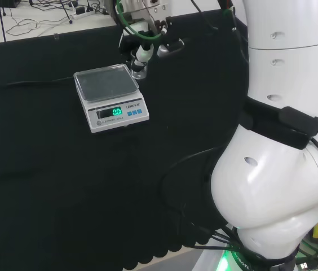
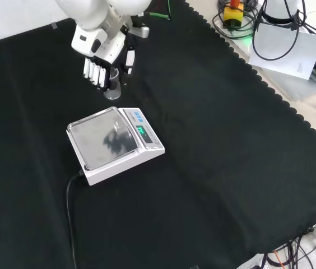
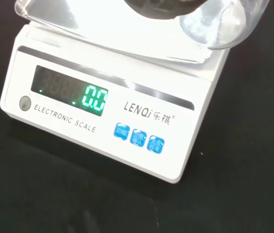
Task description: Put the beaker on the electronic balance.
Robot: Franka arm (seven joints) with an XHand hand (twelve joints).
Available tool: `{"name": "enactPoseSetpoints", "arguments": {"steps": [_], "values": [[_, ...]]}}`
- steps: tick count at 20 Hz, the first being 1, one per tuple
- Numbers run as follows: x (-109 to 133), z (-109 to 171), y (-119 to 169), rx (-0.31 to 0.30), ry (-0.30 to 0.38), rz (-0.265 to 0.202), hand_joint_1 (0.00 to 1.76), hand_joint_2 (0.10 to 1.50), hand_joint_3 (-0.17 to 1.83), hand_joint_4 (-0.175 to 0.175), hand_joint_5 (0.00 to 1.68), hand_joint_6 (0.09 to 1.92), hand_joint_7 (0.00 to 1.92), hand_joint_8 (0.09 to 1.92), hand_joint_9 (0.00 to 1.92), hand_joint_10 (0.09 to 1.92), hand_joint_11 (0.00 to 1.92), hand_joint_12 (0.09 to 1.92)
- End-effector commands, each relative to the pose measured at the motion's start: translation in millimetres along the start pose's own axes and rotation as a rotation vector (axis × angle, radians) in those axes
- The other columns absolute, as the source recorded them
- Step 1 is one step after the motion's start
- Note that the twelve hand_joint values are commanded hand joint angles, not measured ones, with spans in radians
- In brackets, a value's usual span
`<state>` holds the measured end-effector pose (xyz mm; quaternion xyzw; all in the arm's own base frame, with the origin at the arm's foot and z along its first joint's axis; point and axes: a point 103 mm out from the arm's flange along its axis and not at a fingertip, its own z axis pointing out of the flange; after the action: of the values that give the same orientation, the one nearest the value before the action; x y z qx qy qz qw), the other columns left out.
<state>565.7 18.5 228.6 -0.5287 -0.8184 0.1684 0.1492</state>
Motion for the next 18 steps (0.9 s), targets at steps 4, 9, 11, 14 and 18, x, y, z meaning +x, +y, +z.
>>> {"name": "enactPoseSetpoints", "arguments": {"steps": [4,9,11,14,18], "values": [[17,1,23,-0.001,0.005,-0.077,1.47,1.24,0.0,-0.175,0.66,1.45,0.55,1.32,0.8,1.38,0.57,1.72],[18,8,33,0.005,0.019,-0.098,1.47,1.24,0.0,-0.175,0.66,1.45,0.55,1.32,0.8,1.38,0.57,1.72],[18,10,39,0.01,0.022,-0.106,1.47,1.24,0.0,-0.175,0.66,1.45,0.55,1.32,0.8,1.38,0.57,1.71],[18,12,47,0.016,0.028,-0.118,1.47,1.24,0.0,-0.175,0.66,1.45,0.55,1.32,0.8,1.38,0.57,1.71],[22,14,61,0.027,0.032,-0.136,1.47,1.24,0.0,-0.175,0.66,1.45,0.55,1.32,0.8,1.38,0.57,1.71]]}}
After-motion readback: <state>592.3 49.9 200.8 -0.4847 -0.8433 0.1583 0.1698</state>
